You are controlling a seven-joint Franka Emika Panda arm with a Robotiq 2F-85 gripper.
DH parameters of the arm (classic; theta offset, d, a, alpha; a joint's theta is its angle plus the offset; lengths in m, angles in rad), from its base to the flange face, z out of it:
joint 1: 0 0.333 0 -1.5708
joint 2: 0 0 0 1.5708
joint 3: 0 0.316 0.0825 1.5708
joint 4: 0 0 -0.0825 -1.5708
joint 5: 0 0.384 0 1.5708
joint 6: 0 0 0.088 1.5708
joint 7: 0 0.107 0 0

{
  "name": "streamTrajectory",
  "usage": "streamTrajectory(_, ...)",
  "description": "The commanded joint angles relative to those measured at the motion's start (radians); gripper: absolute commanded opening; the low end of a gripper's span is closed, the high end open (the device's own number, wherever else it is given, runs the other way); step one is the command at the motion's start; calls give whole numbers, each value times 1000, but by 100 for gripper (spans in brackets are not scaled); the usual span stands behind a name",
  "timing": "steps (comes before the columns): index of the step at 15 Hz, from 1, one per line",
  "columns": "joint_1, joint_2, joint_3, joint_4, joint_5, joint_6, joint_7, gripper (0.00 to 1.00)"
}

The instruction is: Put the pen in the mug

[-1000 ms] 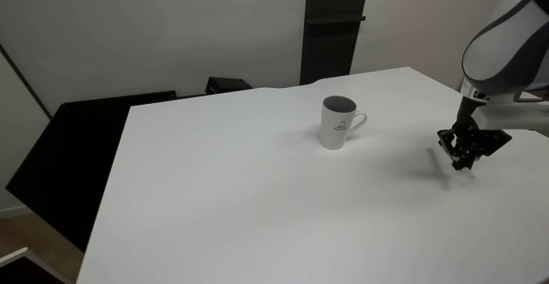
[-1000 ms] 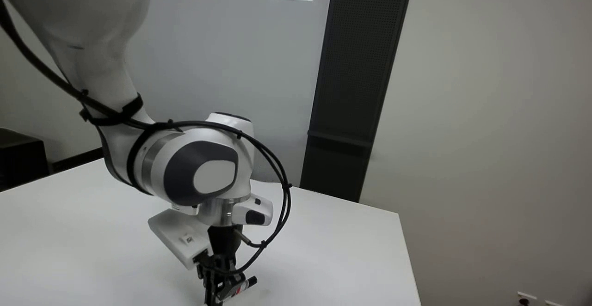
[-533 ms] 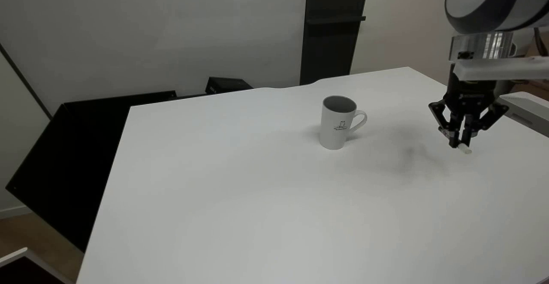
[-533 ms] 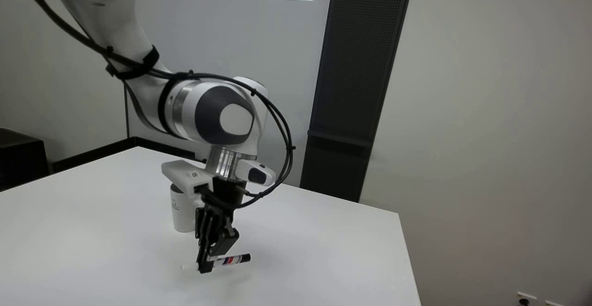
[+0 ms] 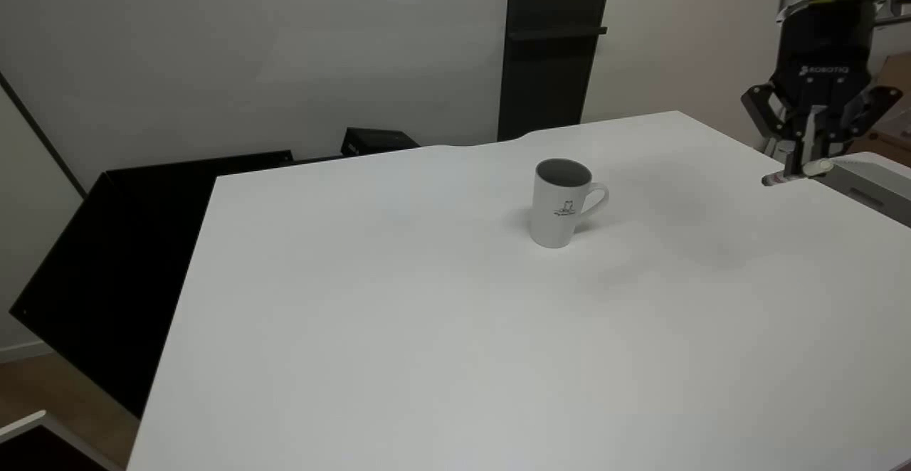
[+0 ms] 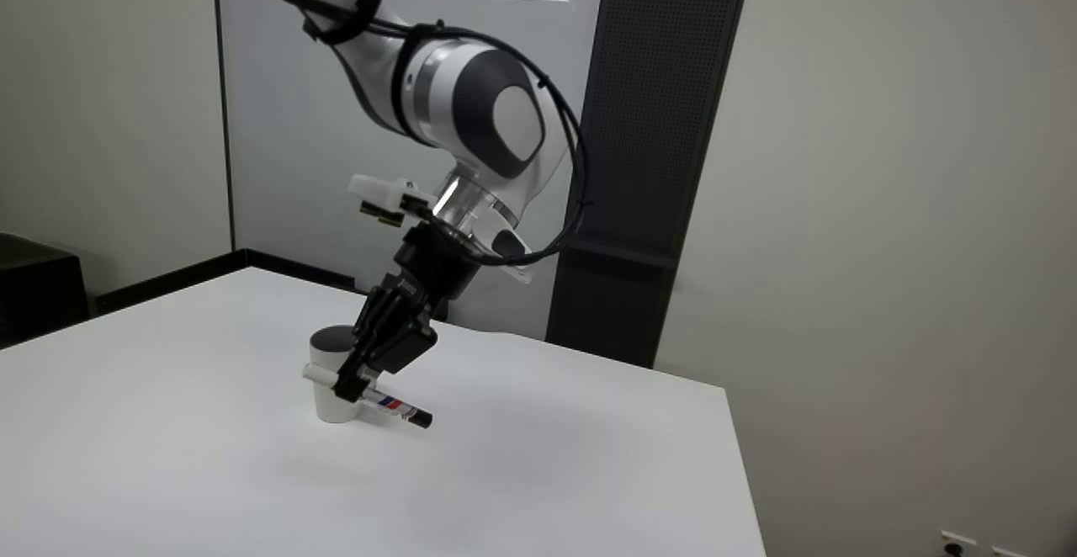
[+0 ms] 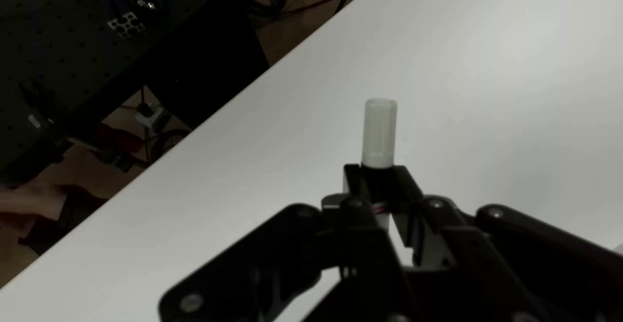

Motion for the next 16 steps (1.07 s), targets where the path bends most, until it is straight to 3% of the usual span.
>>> streamTrajectory(1, -90, 100, 13, 215, 139, -202, 46, 7)
streamTrajectory(5, -177, 196, 20, 352, 345, -281, 83, 7)
streamTrajectory(8, -205, 267, 35, 426, 485, -272, 109, 7)
streamTrajectory(12, -189, 341, 59, 488, 625, -246, 170, 7)
streamTrajectory(16, -154, 392, 81, 529, 696, -229, 226, 7)
